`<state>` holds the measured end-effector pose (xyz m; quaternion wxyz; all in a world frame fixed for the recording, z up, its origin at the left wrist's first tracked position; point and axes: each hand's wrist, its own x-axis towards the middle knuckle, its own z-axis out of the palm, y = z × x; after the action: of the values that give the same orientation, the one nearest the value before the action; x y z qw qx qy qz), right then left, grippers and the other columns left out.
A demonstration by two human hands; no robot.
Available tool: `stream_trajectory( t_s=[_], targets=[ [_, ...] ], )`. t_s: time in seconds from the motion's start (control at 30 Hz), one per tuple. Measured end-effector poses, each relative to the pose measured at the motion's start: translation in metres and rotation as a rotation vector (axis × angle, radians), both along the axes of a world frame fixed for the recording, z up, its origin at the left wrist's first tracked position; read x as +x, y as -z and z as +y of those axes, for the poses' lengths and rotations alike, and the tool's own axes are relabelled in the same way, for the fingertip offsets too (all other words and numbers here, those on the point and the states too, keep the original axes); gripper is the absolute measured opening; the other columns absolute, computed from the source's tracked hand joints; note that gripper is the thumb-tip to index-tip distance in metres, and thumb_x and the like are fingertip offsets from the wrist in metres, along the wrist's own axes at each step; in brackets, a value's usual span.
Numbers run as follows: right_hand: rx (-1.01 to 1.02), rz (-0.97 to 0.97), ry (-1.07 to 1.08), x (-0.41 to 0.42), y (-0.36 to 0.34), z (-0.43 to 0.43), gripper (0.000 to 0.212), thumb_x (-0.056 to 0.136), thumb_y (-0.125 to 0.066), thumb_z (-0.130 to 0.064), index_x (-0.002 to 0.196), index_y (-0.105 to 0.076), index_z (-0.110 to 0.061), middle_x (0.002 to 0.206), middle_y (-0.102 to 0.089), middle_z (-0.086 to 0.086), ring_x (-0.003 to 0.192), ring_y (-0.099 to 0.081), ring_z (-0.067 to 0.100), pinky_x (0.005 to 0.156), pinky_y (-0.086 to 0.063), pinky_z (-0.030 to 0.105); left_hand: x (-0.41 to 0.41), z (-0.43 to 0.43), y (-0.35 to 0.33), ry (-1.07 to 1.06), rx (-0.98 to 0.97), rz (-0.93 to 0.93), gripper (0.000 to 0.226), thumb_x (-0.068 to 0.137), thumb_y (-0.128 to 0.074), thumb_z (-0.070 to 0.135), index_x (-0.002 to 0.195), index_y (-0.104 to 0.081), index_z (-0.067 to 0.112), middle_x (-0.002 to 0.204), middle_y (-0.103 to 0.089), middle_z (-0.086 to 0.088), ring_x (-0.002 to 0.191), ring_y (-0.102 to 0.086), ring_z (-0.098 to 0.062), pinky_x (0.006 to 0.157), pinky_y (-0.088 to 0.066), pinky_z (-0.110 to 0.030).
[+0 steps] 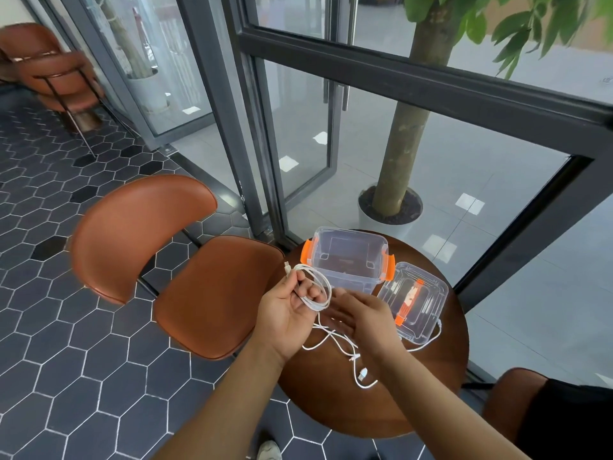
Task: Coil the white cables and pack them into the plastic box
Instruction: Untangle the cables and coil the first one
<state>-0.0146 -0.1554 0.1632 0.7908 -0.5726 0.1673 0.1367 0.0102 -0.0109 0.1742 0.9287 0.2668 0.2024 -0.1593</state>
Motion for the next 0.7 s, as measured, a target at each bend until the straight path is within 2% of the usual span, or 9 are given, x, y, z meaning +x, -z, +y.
stream_trajectory(
  t_s=[0.1, 0.27, 0.37, 0.43, 0.5, 0.57, 0.63, 0.7],
  targets=[
    [-0.064, -0.059, -0.056, 0.003, 0.004, 0.0, 0.025, 0.097, -0.064, -0.022, 0.113, -0.072, -0.004, 0.102, -0.077, 0.017, 0.096, -0.075, 0.032, 0.09, -0.059, 0.045, -0.001, -0.002, 0.0, 0.023, 0.013, -0.02, 0.021, 0.094, -0.05, 0.022, 0.082, -0.058, 0.006, 0.065, -0.041, -0.005, 0.063, -0.048, -0.018, 0.077, -0.043, -0.034],
    [0.05, -0.046, -0.055, 0.005, 0.007, -0.005, 0.022, 0.094, -0.067, -0.012, 0.112, -0.073, 0.0, 0.105, -0.075, 0.02, 0.1, -0.073, 0.034, 0.091, -0.059, 0.042, 0.0, 0.001, 0.0, 0.08, 0.031, -0.03, 0.028, 0.1, -0.044, 0.021, 0.08, -0.058, 0.007, 0.06, -0.042, -0.004, 0.062, -0.05, -0.019, 0.069, -0.054, -0.036],
    [0.093, -0.011, -0.007, 0.006, 0.01, -0.005, 0.023, 0.088, -0.072, -0.006, 0.109, -0.072, 0.004, 0.106, -0.073, 0.026, 0.097, -0.073, 0.038, 0.089, -0.059, 0.041, -0.001, 0.005, 0.001, 0.14, 0.055, 0.007, 0.028, 0.1, -0.044, 0.02, 0.081, -0.057, 0.006, 0.063, -0.047, -0.007, 0.075, -0.056, -0.024, 0.085, -0.049, -0.039],
    [0.077, 0.006, 0.031, 0.006, 0.013, -0.006, 0.023, 0.085, -0.074, -0.001, 0.106, -0.072, 0.006, 0.104, -0.073, 0.029, 0.091, -0.073, 0.037, 0.081, -0.061, 0.036, 0.0, 0.007, 0.0, 0.194, 0.11, 0.029, 0.032, 0.104, -0.039, 0.019, 0.081, -0.056, 0.005, 0.068, -0.051, -0.01, 0.085, -0.061, -0.029, 0.092, -0.048, -0.041],
    [0.074, 0.024, 0.057, 0.003, 0.015, -0.007, 0.021, 0.084, -0.074, 0.003, 0.104, -0.072, 0.007, 0.101, -0.074, 0.028, 0.085, -0.074, 0.034, 0.071, -0.061, 0.029, 0.001, 0.007, -0.001, 0.264, 0.251, 0.034, 0.032, 0.106, -0.038, 0.017, 0.083, -0.056, 0.004, 0.071, -0.054, -0.012, 0.088, -0.063, -0.03, 0.095, -0.049, -0.042],
    [0.085, 0.055, 0.088, 0.001, 0.018, -0.009, 0.019, 0.082, -0.075, 0.004, 0.1, -0.073, 0.006, 0.099, -0.074, 0.027, 0.084, -0.073, 0.033, 0.07, -0.061, 0.03, 0.004, 0.007, 0.0, 0.331, 0.502, 0.033, 0.029, 0.105, -0.043, 0.016, 0.084, -0.059, 0.004, 0.075, -0.058, -0.01, 0.085, -0.063, -0.027, 0.093, -0.05, -0.043],
    [0.072, 0.074, 0.105, 0.001, 0.02, -0.013, 0.018, 0.079, -0.077, 0.004, 0.097, -0.074, 0.003, 0.098, -0.075, 0.025, 0.085, -0.073, 0.035, 0.075, -0.061, 0.035, 0.004, 0.008, 0.004, 0.39, 0.742, 0.03, 0.025, 0.104, -0.048, 0.017, 0.088, -0.063, 0.006, 0.082, -0.063, -0.009, 0.084, -0.063, -0.024, 0.082, -0.053, -0.039],
    [0.015, 0.062, 0.084, 0.002, 0.021, -0.016, 0.017, 0.079, -0.079, 0.003, 0.095, -0.074, 0.001, 0.096, -0.076, 0.023, 0.086, -0.074, 0.037, 0.078, -0.061, 0.038, 0.001, 0.008, 0.008, 0.418, 0.817, 0.026, 0.023, 0.104, -0.05, 0.018, 0.092, -0.066, 0.006, 0.083, -0.064, -0.009, 0.08, -0.062, -0.023, 0.069, -0.054, -0.035]
  ],
)
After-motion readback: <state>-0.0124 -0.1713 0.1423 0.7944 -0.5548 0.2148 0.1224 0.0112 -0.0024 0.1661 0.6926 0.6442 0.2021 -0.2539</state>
